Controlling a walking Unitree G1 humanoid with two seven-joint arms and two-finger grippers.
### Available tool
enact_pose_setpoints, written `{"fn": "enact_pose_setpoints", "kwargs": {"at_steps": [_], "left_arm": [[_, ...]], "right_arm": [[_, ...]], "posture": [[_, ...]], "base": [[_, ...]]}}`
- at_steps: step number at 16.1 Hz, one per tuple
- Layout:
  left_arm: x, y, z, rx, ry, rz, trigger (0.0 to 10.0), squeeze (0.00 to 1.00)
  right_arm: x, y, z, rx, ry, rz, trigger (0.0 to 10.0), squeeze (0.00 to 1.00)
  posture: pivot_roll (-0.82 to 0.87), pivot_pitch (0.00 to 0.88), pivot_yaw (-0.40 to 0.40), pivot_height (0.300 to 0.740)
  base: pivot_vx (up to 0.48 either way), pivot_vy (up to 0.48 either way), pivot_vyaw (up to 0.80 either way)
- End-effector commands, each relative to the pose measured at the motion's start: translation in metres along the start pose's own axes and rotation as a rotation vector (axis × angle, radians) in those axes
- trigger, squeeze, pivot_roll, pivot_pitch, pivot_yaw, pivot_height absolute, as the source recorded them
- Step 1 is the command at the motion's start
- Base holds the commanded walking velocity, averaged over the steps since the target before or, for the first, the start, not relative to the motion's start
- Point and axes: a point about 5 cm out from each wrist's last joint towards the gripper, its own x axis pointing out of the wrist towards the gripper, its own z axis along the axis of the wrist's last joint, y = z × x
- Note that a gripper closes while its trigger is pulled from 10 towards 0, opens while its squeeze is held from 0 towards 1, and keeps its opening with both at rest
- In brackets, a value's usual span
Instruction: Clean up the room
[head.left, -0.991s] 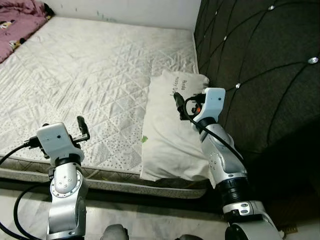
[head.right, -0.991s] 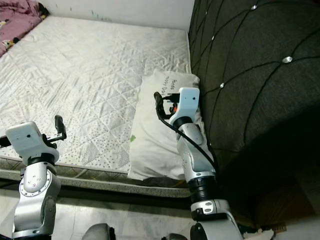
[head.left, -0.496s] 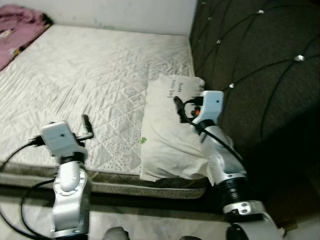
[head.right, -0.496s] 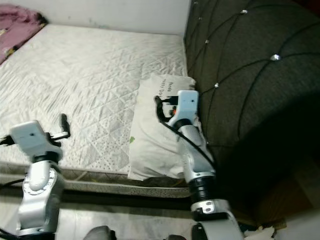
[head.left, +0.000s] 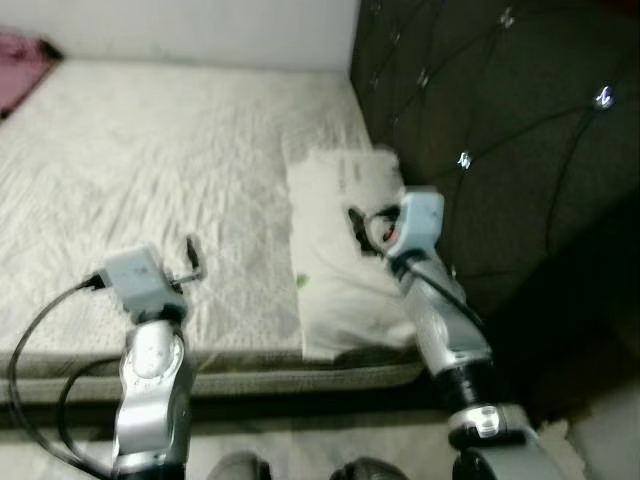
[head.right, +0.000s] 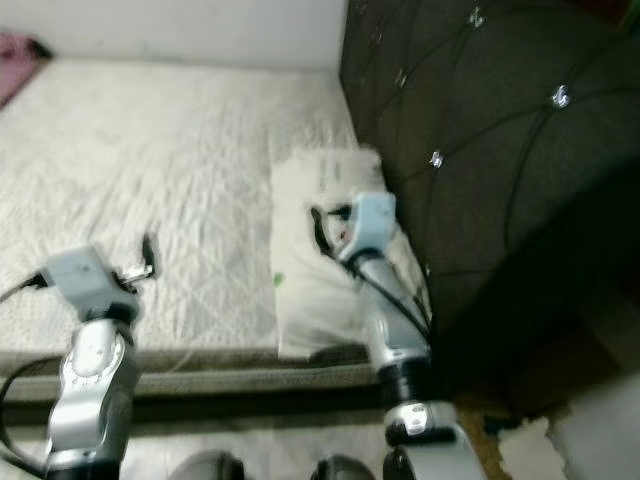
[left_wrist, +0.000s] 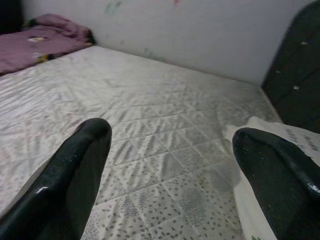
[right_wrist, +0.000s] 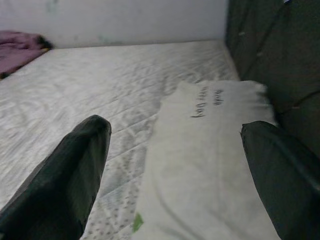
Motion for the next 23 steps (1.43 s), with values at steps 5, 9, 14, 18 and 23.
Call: {"fn": "enact_pose_setpoints", "kwargs": {"at_steps": [5,9,14,18,23], "left_arm": [[0.001,0.005,0.008,0.021,-0.045,-0.003,10.0,0.00],[0.001,0.003,0.008,0.014,-0.051,-0.017,10.0,0.00],[0.001,0.004,0.006,0.008,-0.039,-0.015,10.0,0.00],[0.002,0.004,0.006,0.009,-0.036,-0.018,10.0,0.00],[0.004,0.003,0.008,0.013,-0.040,-0.015,10.0,0.00]], "right_arm": [[0.002,0.009,0.003,0.005,-0.021,0.027,10.0,0.00],[0.003,0.012,0.006,-0.034,-0.044,0.069,10.0,0.00],[0.003,0.014,0.002,-0.008,-0.030,0.076,10.0,0.00],[0.004,0.018,-0.001,-0.004,-0.013,0.093,10.0,0.00],[0.006,0.018,-0.001,-0.024,-0.014,0.094,10.0,0.00]], "posture": [[-0.02,0.000,-0.042,0.740],[-0.01,0.000,-0.048,0.740],[-0.01,0.000,-0.050,0.740],[-0.01,0.000,-0.040,0.740],[-0.01,0.000,-0.040,0.740]], "base": [[0.000,0.192,0.00],[0.000,0.000,0.00],[0.000,0.126,0.00],[0.000,0.480,0.00],[0.000,0.480,0.00]]}}
